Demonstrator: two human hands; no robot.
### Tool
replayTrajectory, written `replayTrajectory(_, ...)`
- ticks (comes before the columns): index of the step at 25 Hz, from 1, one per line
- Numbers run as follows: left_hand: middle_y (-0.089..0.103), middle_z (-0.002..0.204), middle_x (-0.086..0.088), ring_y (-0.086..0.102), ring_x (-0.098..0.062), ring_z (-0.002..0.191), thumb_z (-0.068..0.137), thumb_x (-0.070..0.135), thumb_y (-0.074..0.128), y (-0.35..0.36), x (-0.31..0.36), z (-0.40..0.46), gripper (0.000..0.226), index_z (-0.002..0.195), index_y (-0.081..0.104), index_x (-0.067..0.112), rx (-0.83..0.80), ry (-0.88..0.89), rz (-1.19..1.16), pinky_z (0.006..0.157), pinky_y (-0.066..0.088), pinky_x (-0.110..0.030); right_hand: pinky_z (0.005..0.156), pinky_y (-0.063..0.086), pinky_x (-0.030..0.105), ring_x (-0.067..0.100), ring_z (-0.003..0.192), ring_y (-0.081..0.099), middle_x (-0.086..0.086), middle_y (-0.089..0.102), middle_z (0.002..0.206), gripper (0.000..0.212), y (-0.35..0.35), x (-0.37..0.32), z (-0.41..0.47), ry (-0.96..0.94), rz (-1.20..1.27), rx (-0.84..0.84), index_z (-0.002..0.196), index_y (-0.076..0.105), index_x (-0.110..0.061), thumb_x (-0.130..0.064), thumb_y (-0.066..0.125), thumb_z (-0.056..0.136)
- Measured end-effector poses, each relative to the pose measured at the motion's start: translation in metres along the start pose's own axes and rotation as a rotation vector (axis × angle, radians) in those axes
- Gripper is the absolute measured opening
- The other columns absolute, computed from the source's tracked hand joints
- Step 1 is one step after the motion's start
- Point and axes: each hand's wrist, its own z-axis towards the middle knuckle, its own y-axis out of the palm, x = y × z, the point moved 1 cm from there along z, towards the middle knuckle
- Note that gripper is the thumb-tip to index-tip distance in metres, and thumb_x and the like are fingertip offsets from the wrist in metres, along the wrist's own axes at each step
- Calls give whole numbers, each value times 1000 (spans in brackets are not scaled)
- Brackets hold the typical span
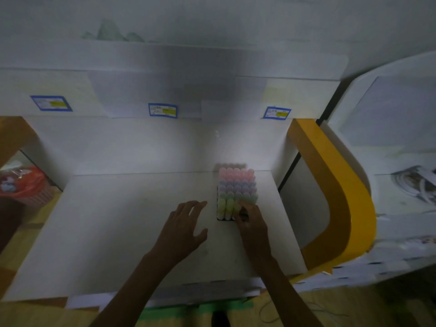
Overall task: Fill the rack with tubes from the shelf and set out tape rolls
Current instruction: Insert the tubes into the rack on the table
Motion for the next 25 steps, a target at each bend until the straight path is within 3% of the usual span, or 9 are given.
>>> replayTrajectory(2, 52, 130, -4, 47, -23, 120, 76, 36, 73, 1, -1, 2, 73, 140, 43, 18, 0, 8, -3, 91, 47, -37, 79, 45, 9, 6, 90, 56, 0, 59, 100, 17, 0, 1, -1, -72, -58, 16, 111, 58, -13, -17, 60, 94)
replayTrajectory(6, 52, 131, -4, 47, -23, 120, 76, 37, 71, 4, -3, 4, 72, 140, 44, 18, -18, 12, -10, 91, 46, -37, 84, 42, 18, 6, 94, 55, -9, 58, 103, 22, -7, 3, 0, 33, -93, -42, 117, 60, -23, -29, 57, 96)
replayTrajectory(11, 53, 129, -5, 49, -25, 118, 74, 38, 73, 9, 1, 4, 72, 138, 45, 18, -32, 38, -13, 90, 48, -40, 67, 48, 30, 17, 77, 57, 0, 61, 84, 12, -15, -10, 6, -36, -270, -57, 102, 59, -22, -30, 57, 94)
replayTrajectory(14, 54, 129, -5, 49, -25, 117, 74, 37, 74, 9, 6, 0, 72, 137, 47, 17, -26, 48, -30, 89, 49, -40, 62, 41, 28, 17, 78, 55, -3, 55, 83, 8, -22, -18, 6, -30, -366, -87, 97, 53, -23, -29, 55, 92)
replayTrajectory(17, 55, 127, -5, 50, -24, 116, 73, 39, 72, 9, 12, -5, 70, 135, 49, 16, -18, 63, -46, 87, 49, -39, 70, 41, 25, 18, 91, 56, 0, 57, 103, 32, -35, -25, 3, -74, -374, -162, 120, 53, -22, -22, 59, 88)
replayTrajectory(20, 56, 126, -7, 51, -25, 114, 73, 41, 67, 13, 27, -6, 65, 131, 53, 13, -23, 82, -63, 86, 49, -39, 87, 49, 31, 18, 111, 53, 2, 51, 131, 61, -59, -26, -13, -147, -351, -151, 143, 38, -21, -20, 64, 88)
replayTrajectory(25, 60, 120, -8, 52, -24, 109, 76, 47, 51, 20, 74, -7, 63, 127, 54, 11, 18, 169, -96, 79, 52, -37, 94, 43, 24, 10, 119, 49, -7, 47, 138, 61, -110, -19, -68, -143, -316, -147, 141, 38, -27, -46, 57, 86)
